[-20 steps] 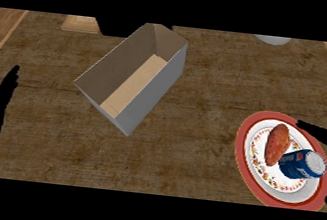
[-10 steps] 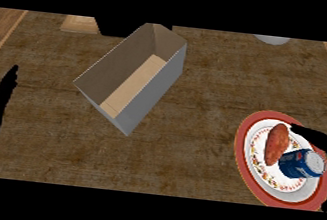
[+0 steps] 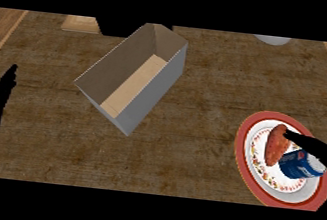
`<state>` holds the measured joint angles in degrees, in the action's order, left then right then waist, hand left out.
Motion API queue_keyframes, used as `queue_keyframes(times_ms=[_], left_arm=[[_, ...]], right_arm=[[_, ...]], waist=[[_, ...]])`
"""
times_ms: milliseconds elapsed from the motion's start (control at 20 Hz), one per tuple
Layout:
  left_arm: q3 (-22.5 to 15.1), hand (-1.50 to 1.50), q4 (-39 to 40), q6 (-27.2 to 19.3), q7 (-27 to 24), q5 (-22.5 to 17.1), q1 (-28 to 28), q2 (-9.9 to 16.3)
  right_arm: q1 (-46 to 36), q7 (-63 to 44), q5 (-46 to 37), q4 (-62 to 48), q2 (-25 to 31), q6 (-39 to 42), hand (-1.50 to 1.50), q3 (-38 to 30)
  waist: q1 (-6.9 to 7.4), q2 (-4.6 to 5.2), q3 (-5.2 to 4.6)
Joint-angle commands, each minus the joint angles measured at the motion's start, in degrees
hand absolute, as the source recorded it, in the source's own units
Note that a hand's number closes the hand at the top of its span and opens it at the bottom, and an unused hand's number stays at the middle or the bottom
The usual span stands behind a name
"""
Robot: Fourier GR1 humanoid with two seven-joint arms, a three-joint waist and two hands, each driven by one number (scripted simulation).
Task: Pick the can from the plate and place it in the cardboard box
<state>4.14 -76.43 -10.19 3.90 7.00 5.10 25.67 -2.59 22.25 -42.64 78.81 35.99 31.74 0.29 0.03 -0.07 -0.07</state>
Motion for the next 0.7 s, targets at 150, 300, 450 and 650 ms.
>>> queue_keyframes(times_ms=[150, 300, 450, 650], left_arm=[[0.2, 0.00, -3.3, 0.6, 2.2, 1.9, -0.9, -2.2], [1.4, 0.00, -0.8, 1.5, 0.3, 1.7, 0.2, -1.2], [2.8, 0.00, 0.7, 3.1, 0.4, 1.4, 2.4, -0.3], [3.6, 0.00, 2.4, 2.4, -1.7, 2.7, 2.0, -0.9]], right_arm=[[-4.9, -4.8, -5.5, -6.8, -7.4, -4.1, 1.50, 1.6], [-6.3, -0.7, -8.8, -9.0, -7.6, -14.6, 1.50, 0.5], [-7.4, 1.0, -11.1, -13.0, -8.7, -20.0, 1.50, -0.1], [-6.4, 4.2, -11.1, -12.0, -7.7, -24.6, 1.50, -2.8]], waist=[[0.33, 0.09, 0.09], [0.37, 0.16, 0.11], [0.28, 0.18, 0.11], [0.08, 0.12, 0.09]])
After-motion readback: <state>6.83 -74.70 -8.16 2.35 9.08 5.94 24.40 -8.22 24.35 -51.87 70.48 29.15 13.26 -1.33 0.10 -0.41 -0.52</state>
